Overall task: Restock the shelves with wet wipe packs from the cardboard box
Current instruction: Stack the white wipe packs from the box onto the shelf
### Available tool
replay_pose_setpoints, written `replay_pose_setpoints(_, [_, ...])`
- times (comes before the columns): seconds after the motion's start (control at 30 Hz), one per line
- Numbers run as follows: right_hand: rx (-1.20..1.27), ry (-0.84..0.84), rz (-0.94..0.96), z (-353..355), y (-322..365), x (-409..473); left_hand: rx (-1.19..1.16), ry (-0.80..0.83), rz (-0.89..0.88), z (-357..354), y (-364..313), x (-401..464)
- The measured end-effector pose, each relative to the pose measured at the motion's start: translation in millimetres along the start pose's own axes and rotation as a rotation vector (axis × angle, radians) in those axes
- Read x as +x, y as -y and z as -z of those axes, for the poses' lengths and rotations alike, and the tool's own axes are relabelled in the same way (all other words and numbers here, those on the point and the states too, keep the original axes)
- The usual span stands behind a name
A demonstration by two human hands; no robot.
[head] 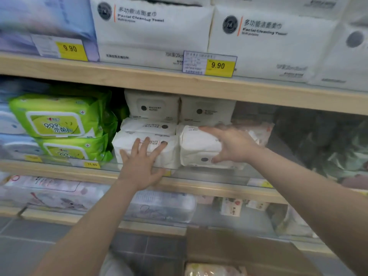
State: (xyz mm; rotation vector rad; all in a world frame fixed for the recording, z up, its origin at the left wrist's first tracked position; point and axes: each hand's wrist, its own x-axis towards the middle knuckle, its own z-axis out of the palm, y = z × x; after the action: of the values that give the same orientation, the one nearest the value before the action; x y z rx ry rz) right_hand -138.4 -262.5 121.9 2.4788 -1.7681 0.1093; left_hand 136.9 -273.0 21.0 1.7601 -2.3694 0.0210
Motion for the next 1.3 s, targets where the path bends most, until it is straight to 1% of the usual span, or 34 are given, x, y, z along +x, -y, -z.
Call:
replay_pose_setpoints(0.13, [0.022,0.059,0.029,-30.3,8.0,22.4,0.027,-0.052,-0.006,-5.0,0.5,1.6])
replay_pose_setpoints(0.2, [0.029,0.084,0.025,-47.7,9.3,19.4,0.024,-0.094,-0.005,-8.9,2.4,2.2])
replay_pose_setpoints(0.3, [-0.025,0.101,0.043,-60.6,15.3,13.2,0.03,-0.133,-0.009,-12.0,2.9,2.2])
replay_pose_setpoints(0.5, [-0.091,0.125,0.012,-62.6,25.7,11.2,0.038,-0.127,-0.008,-8.5,2.3,2.5])
replay_pose_setpoints(0.6, [-0.063,0.169,0.023,-64.2,23.8,13.9,0.025,-0.122,-0.005,-9.6,-0.9,1.0])
replay_pose_setpoints(0.7, [0.003,0.241,0.012,-57.9,20.3,16.3,0.027,-0.065,0.014,-6.0,-6.0,0.6])
replay_pose_setpoints(0.83, [0.054,0.357,-0.014,-38.5,25.4,15.0,0.084,0.117,0.042,20.1,-14.7,1.6])
replay_pose_setpoints(0.9, [0.104,0.34,-0.031,-27.0,33.2,5.0,0.013,0.15,0.037,31.2,-28.9,-7.4])
replay_pose_setpoints(1.0, [0.155,0.204,0.022,-21.6,42.1,-40.7,-0.155,0.131,-0.049,31.1,-63.0,-40.7])
replay_pose_setpoints(1.1, [0.132,0.145,0.03,-34.6,36.7,-115.9,-0.309,0.118,-0.15,11.7,-99.7,-86.5])
replay_pose_setpoints(1.2, [0.168,0.16,-0.045,-59.7,23.3,-203.7,-0.44,0.163,-0.198,-18.7,-135.6,-137.2])
replay_pose_setpoints(1.3, [0.2,0.247,-0.118,-89.6,12.0,-287.4,-0.509,0.251,-0.292,-52.8,-172.0,-185.6])
